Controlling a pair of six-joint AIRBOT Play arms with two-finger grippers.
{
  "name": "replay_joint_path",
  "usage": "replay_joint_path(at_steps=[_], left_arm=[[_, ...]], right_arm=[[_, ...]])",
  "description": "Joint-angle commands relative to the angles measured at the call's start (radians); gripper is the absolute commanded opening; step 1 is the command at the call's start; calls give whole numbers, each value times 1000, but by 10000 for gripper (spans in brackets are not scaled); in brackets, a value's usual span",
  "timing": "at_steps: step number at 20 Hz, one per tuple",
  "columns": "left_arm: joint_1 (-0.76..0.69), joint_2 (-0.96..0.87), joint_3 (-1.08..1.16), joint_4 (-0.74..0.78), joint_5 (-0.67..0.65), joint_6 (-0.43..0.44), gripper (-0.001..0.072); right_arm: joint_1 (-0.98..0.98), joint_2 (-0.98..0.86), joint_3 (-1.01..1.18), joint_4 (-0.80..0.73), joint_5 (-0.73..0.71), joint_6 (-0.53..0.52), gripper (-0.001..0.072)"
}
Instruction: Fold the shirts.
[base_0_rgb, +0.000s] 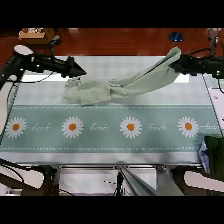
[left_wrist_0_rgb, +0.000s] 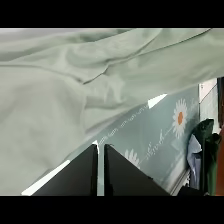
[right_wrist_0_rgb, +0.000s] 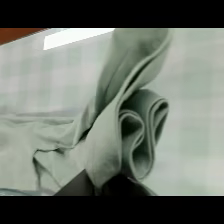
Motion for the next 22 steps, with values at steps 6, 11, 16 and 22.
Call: replay_joint_path(at_steps=[6, 11, 16, 22], left_arm=[[-345, -50, -1, -16, 205, -2, 21], [-461, -92, -1, -50, 283, -2, 21], [-545, -173, 0, -160, 286, -1, 21], [-662, -228, 0, -196, 337, 21, 19]], right_arm=[[5, 226, 2, -143, 165, 143, 36], [5, 312, 2, -158, 211, 206, 37], [5, 386, 2, -158, 225, 249, 36], [5, 436, 2, -249, 314, 296, 37]])
